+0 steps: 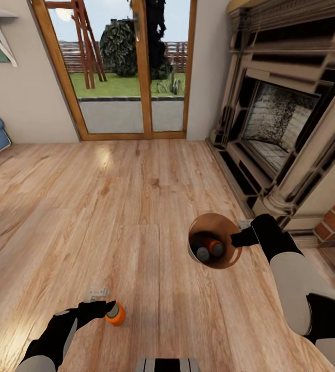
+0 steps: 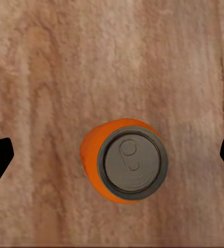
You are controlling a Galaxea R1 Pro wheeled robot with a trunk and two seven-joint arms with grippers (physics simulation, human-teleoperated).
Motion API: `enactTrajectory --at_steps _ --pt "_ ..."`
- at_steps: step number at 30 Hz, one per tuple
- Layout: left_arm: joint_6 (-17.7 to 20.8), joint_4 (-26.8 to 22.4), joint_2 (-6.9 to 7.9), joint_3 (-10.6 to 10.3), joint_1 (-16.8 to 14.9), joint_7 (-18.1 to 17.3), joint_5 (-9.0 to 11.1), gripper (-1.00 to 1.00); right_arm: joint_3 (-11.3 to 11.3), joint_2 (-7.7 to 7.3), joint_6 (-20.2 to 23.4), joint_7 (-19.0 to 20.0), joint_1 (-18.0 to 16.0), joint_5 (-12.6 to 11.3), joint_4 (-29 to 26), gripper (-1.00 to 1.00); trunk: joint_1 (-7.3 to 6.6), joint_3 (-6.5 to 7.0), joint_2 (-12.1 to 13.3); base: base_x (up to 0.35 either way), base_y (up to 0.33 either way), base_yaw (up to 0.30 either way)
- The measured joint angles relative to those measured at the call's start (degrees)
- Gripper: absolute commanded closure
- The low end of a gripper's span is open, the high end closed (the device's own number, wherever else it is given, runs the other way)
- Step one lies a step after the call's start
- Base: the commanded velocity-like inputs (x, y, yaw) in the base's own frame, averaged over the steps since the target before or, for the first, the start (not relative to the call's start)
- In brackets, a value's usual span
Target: Put the three can of soda from the living room inside the tash can in the kitchen.
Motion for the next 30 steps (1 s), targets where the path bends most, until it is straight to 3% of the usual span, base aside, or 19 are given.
enactTrajectory --at_steps 7,20,30 --pt "-0.5 0.0 -0.01 0.0 0.1 0.0 0.1 -1.0 0.2 0.1 2.9 0.0 -1.5 -0.2 0.0 1.0 -0.01 -0.01 0.0 0.001 0.0 0.0" --pt "-0.7 -0.1 -0.01 0.0 0.1 -0.1 0.2 -1.0 0.3 0.54 3.6 0.0 -1.7 -0.2 0.0 1.0 0.0 -0.01 0.0 0.105 0.0 0.0" --pt "-0.6 0.0 -0.04 -0.2 0.1 -0.1 0.0 -1.0 0.3 0.77 3.8 -0.1 -1.7 -0.4 0.0 1.0 0.26 -2.22 -0.1 0.003 0.0 0.0"
